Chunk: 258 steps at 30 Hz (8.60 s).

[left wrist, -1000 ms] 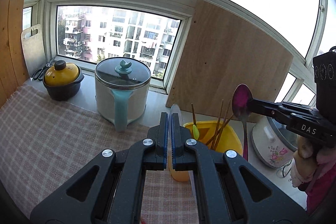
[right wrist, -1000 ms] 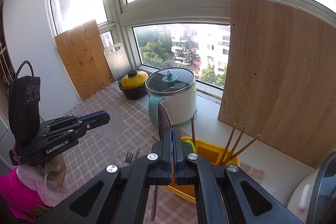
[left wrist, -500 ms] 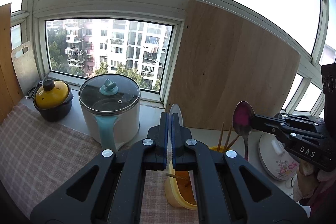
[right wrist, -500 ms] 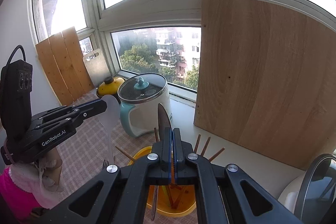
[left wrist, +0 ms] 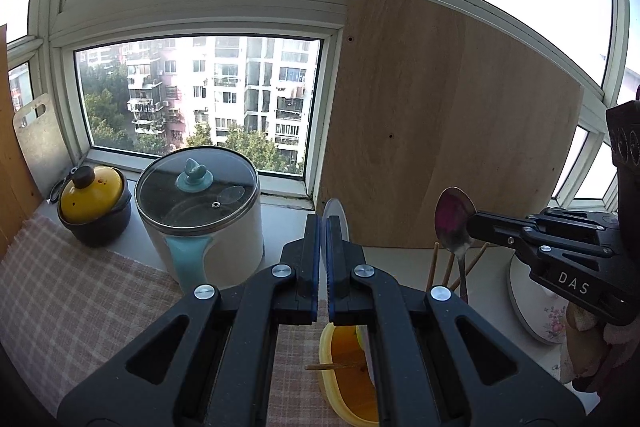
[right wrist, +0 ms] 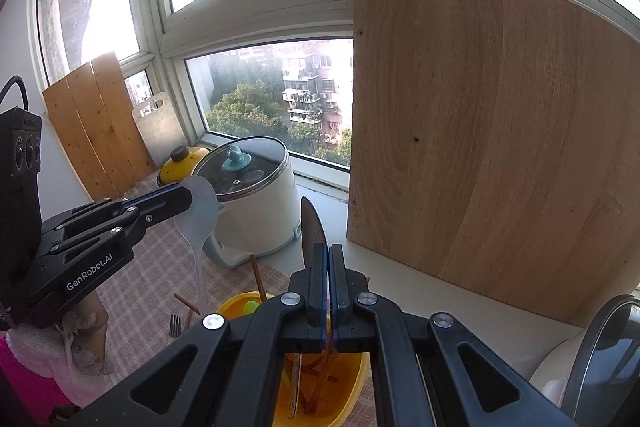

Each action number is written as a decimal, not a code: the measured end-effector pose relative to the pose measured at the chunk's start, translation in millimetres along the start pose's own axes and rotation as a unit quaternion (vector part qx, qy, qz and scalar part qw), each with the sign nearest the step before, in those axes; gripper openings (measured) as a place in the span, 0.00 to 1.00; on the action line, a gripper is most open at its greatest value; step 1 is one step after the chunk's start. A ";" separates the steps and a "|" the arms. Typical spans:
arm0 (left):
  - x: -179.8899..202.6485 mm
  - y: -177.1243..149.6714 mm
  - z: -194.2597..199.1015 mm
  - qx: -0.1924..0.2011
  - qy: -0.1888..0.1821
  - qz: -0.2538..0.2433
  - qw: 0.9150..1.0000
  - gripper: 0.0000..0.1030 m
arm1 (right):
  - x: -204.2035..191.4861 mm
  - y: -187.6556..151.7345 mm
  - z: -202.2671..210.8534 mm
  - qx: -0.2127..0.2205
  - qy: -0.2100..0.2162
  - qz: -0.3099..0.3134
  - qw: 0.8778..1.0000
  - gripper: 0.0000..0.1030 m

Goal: Organize utensils
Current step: 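Carry the clear spoon and the metal spoon over the yellow bin with both tools, then open both grippers to drop the clear and metal spoons into the yellow bin, then move both tools back down to the metal fork and red-tipped chopstick, then close the left gripper on the fork while the right gripper lowers to the chopstick, then lift the fork with the left tool while the right gripper grasps the chopstick, then carry the fork and the chopstick upright over the yellow bin with both tools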

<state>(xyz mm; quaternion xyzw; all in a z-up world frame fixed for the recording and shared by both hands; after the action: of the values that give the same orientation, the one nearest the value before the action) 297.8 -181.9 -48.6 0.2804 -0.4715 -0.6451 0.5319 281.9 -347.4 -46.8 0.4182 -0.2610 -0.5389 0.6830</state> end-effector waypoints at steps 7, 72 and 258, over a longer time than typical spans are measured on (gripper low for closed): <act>3.2 -13.2 -5.1 -0.012 -0.001 -0.007 1.000 0.00 | -1.8 -14.1 -14.6 -0.019 0.001 0.002 1.000 0.00; -168.7 -130.0 80.2 -0.130 0.051 0.075 0.987 0.33 | -126.8 -75.9 30.2 -0.040 0.129 0.051 0.990 0.85; -17.5 8.0 58.6 0.019 -0.074 -0.022 0.997 0.00 | -32.9 24.3 20.5 0.011 -0.002 0.002 1.000 0.03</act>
<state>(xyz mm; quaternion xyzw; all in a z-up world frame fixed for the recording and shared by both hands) 255.4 -147.0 -20.5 0.2522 -0.5152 -0.6665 0.4761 268.7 -320.2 -12.4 0.4242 -0.2694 -0.5351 0.6791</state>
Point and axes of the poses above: each gripper's, at about its wrist camera, not at the fingertips, and z roughly against the way its jaws point, x to its right, y to its top, the point moved 3 cm from there along -z, roughly the way its jaws point, and after that the axes turned 9 degrees about x, right-handed, at the moved point
